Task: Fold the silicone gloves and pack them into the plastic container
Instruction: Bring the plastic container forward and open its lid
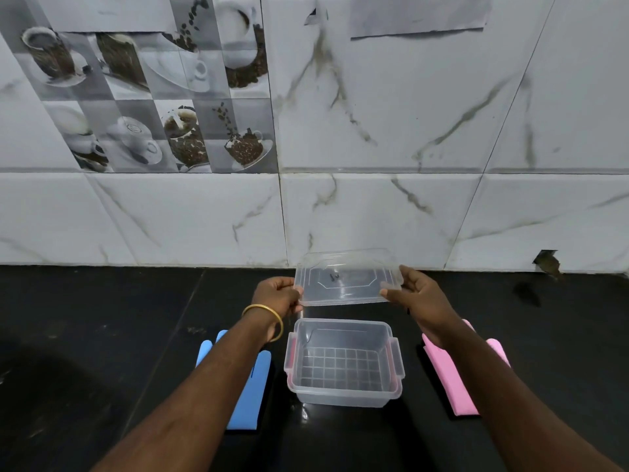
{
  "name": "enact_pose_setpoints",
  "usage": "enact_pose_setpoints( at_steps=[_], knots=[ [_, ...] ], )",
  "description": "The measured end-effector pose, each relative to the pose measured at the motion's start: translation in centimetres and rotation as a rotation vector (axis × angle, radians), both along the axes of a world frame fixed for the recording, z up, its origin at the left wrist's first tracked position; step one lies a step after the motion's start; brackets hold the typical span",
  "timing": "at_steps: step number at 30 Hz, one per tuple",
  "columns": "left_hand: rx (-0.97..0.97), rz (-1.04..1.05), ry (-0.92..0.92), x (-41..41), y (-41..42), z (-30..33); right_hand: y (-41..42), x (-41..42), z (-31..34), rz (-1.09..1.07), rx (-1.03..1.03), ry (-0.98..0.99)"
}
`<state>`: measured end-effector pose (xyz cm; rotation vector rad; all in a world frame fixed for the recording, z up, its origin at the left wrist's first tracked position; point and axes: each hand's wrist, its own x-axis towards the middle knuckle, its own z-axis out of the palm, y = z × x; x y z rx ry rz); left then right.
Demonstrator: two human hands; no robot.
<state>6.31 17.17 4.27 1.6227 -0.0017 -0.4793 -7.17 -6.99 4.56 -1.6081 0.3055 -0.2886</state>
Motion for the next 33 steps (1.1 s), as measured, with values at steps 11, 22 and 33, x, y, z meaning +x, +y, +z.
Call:
enact_pose_setpoints(
  at_steps=[11, 22, 33],
  knots=[
    [0.367, -0.035, -0.045, 4.1, -1.8, -4.7, -0.6, 4.0, -4.9, -0.210, -0.022, 0.405],
    [0.678, -0.239, -0.079, 4.6, -1.3, -9.2, -0.8, 3.9, -8.3, -0.199, 0.008, 0.581],
    [0.683, -0.177, -0.144, 4.6, 1.4, -8.0, -0.2, 3.1, -7.4, -0.215, -0.139, 0.586]
  ],
)
